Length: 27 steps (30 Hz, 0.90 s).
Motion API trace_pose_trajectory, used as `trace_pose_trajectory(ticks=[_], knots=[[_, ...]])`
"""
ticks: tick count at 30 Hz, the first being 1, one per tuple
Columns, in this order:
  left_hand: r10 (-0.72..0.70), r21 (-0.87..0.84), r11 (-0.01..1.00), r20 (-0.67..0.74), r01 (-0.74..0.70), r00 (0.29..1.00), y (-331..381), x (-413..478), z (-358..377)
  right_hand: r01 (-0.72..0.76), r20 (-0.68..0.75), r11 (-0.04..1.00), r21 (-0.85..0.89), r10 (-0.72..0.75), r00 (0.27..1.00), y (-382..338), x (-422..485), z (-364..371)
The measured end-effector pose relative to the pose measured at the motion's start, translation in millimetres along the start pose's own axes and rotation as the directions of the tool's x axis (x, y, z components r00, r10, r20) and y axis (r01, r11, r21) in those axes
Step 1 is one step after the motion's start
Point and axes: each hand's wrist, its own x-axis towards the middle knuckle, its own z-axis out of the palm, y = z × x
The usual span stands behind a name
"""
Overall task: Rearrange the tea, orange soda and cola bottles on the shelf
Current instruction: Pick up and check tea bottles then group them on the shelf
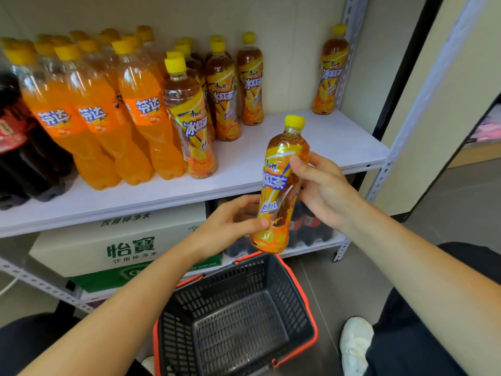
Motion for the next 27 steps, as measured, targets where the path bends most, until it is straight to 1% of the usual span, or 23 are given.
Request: trace_pose_trajectory(ticks=[2,4,5,8,9,10,12,15,18,20,23,25,27], knots=[[-0.035,-0.063,0.997,0.033,0.037,0.999,0.0,-0.3,1.0,-0.005,-0.02,0.999,0.048,0.006,1.0,-0.8,-0.2,1.1],[-0.056,-0.144,0.988,0.03,0.06,0.998,-1.2,1.1,2.6,-0.021,-0.036,0.998,0.053,0.023,0.999,-3.3,0.1,1.6],[-0.065,-0.181,0.981,0.019,0.067,0.998,-0.9,1.9,4.0,-0.03,-0.036,0.999,0.018,0.031,0.999,-4.6,0.2,1.2],[-0.051,-0.21,0.977,-0.065,0.037,0.997,4.0,2.8,6.3,-0.082,-0.003,0.971,-0.226,0.083,0.997,-4.4,-0.5,-4.3],[-0.033,-0.201,0.98,-0.099,0.012,0.995,6.1,3.1,5.5,-0.112,0.017,0.958,-0.263,0.121,0.993,-2.4,-1.1,-6.8],[-0.013,-0.192,0.981,-0.127,-0.012,0.992,8.4,3.1,3.3,-0.144,0.037,0.956,-0.256,0.159,0.987,-0.1,-1.3,-9.0],[0.035,-0.179,0.982,-0.155,-0.063,0.987,13.1,2.1,-0.9,-0.187,0.042,0.967,-0.174,0.197,0.979,2.1,-0.6,-10.6],[0.163,-0.154,0.969,-0.174,-0.191,0.971,18.8,-0.3,-2.8,-0.213,-0.041,0.977,-0.022,0.213,0.976,0.2,1.7,-9.2],[0.247,-0.125,0.952,-0.229,-0.28,0.942,22.6,1.7,0.0,-0.22,-0.124,0.974,0.055,0.225,0.966,0.7,3.7,-6.7],[0.265,-0.114,0.946,-0.275,-0.305,0.924,24.1,4.2,2.0,-0.217,-0.13,0.971,0.1,0.229,0.965,1.7,3.9,-4.7],[0.246,-0.159,0.936,-0.34,-0.314,0.908,25.4,6.2,0.1,-0.224,-0.082,0.953,0.202,0.245,0.966,4.6,1.0,-1.5],[0.239,-0.158,0.938,-0.354,-0.31,0.904,24.6,6.4,-3.6,-0.24,-0.066,0.938,0.251,0.264,0.962,7.8,-0.9,0.4],[0.238,-0.126,0.946,-0.356,-0.299,0.904,23.7,6.1,-5.7,-0.256,-0.074,0.93,0.265,0.284,0.956,10.0,-1.5,1.5]])
